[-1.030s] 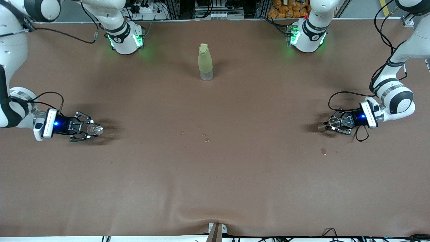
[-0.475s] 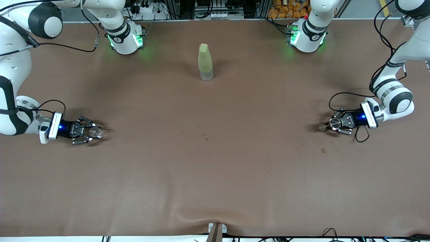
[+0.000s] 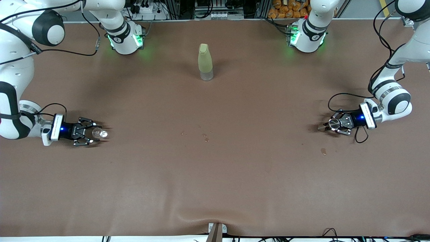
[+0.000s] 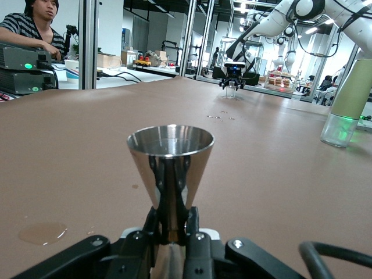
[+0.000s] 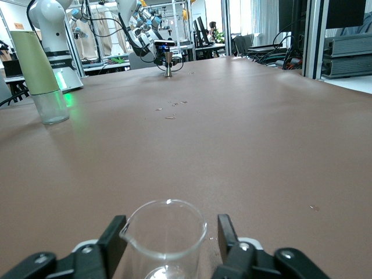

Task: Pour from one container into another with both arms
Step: 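Open the right gripper to release the beaker and withdraw it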

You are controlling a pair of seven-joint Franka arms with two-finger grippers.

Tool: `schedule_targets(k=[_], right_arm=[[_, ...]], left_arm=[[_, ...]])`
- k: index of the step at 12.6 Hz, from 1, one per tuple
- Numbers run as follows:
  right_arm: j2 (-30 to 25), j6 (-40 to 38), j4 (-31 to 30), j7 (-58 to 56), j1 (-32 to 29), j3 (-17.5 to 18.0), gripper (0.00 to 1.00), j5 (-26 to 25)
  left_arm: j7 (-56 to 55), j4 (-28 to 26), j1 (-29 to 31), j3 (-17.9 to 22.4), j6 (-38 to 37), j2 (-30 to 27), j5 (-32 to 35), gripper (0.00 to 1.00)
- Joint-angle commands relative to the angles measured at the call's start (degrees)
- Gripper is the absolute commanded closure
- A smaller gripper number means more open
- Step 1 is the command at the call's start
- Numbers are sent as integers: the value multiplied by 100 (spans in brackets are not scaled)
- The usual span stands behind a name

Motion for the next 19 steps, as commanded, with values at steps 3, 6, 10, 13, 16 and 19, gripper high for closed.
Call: schedule_targets(k=[3, 6, 10, 13, 16, 19], right_arm=[[-109, -293, 361, 496, -152, 60, 0, -167], [-241, -698, 696, 2189, -117, -160, 0, -605], [-768, -1121, 1037, 4606, 41, -345, 0, -1124], [-1041, -1033, 1643, 6259, 435, -362, 0, -1195], [-1741, -473, 1812, 7990, 909, -353, 0, -1475], [-2446, -84, 1795, 9987, 1551, -344, 0, -2423]], left_arm=[[-53, 121, 3, -11, -30, 89, 110, 91], [-79, 121, -24, -11, -30, 62, 110, 80], [-97, 121, -50, -19, -39, 45, 119, 76], [-211, 112, -76, -19, -39, -43, 119, 74], [-273, 112, -94, -20, -39, -61, 119, 67], [-325, 121, -103, -20, -30, -61, 119, 60]])
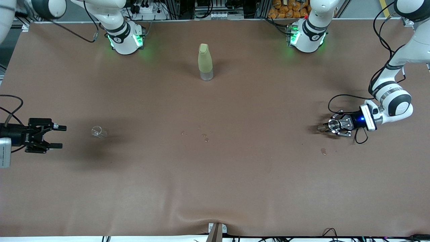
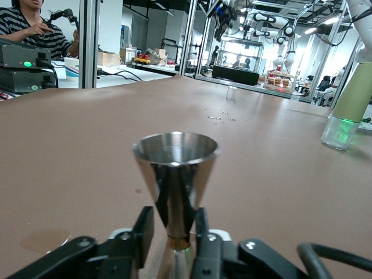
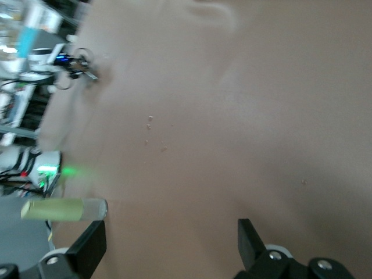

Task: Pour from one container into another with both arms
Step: 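Open the right gripper to release the beaker and withdraw it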

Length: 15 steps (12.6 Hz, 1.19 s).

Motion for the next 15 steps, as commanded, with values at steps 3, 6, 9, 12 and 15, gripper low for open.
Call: schedule_targets(k=[3, 6, 9, 12, 15], right_arm=[[-953, 252, -192, 2042, 725, -24, 0, -1680], [-1471, 235, -306, 3308, 1094, -16, 0, -2868], [-1999, 252, -551, 4137, 1228, 282, 0, -4152], [-2484, 446, -843, 4191, 1113, 406, 0, -4690], [-3158, 883, -1516, 4104, 868, 415, 0, -4603]], left_arm=[[-164, 16, -16, -33, -34, -71, 118, 56], [-348, 16, -16, -42, -34, -132, 188, 35], [-568, -1, -16, -51, -34, -246, 250, 6], [-875, -54, -16, -33, -34, -570, 417, 0], [-2031, -71, 45, 2, -104, -1220, 1153, 0]])
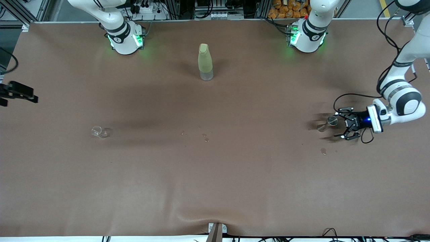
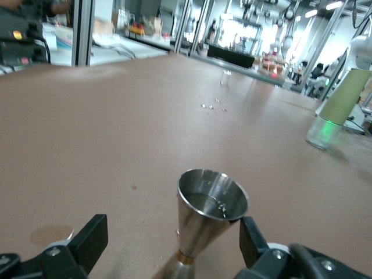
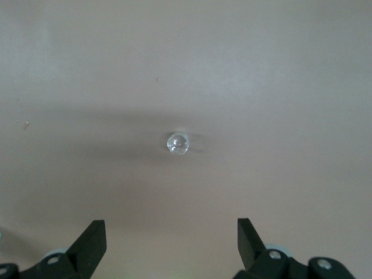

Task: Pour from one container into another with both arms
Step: 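Open the right gripper to release the beaker and withdraw it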

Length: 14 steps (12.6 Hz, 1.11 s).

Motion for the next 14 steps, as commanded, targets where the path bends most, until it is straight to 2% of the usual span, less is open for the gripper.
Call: schedule_targets(k=[1, 3, 5, 9, 11, 14], right_arm=[[-977, 687, -1314, 74, -187, 135, 0, -143], [-1173, 725, -1678, 110, -335, 179, 0, -169], [-1243, 480, -1679, 223, -642, 485, 0, -187], [-1235, 330, -1557, 303, -679, 566, 0, -204], [-1235, 277, -1521, 303, -670, 575, 0, -204], [-1200, 268, -1512, 260, -697, 566, 0, -204]], left_arm=[[-1011, -141, 69, 85, -115, -825, 657, 0], [-1713, -80, 139, 94, -132, -1220, 1114, 0], [-2880, 156, 166, 94, -403, -1651, 1597, 0], [-5771, 1578, 140, -28, -1457, -1969, 2582, 0], [-6880, 2159, 131, -370, -1617, -2136, 2969, 0], [-8872, 2643, 104, -976, -1627, -2426, 3793, 0]])
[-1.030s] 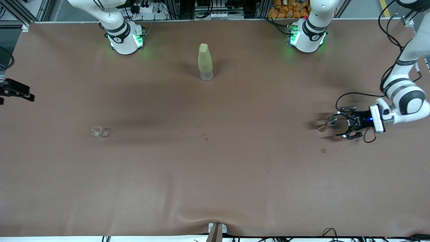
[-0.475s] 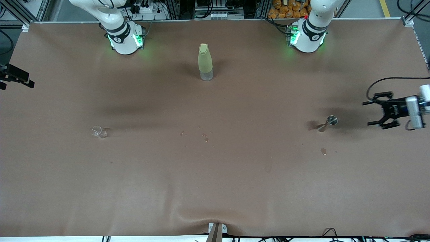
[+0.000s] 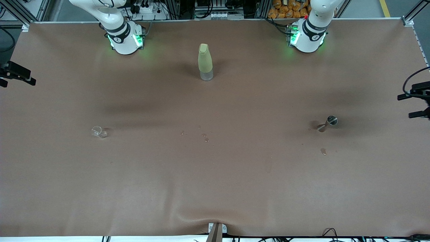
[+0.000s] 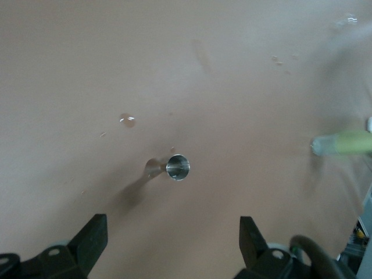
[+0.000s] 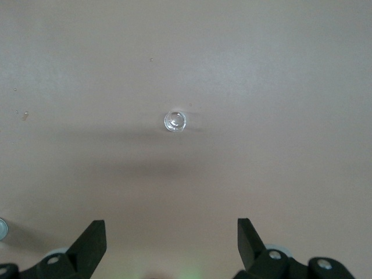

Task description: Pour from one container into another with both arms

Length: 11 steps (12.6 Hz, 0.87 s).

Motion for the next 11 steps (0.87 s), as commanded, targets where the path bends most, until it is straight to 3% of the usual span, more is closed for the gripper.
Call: schedule_targets(k=[1, 5, 8, 11], right_arm=[[-85, -70, -25, 67, -124, 110, 0, -96], [-85, -96, -34, 110, -123, 110, 0, -96], [-85, -114, -26, 110, -115, 110, 0, -87], [-33, -105, 88, 102, -88, 119, 0, -96]], left_arm=[[-1913, 343, -27, -648, -100, -153, 906, 0], [-5123, 387, -18, -1870, -65, -153, 2507, 0], [-6138, 431, -18, -1988, 163, -135, 2492, 0], [-6352, 440, -36, -2040, 181, -135, 2492, 0]])
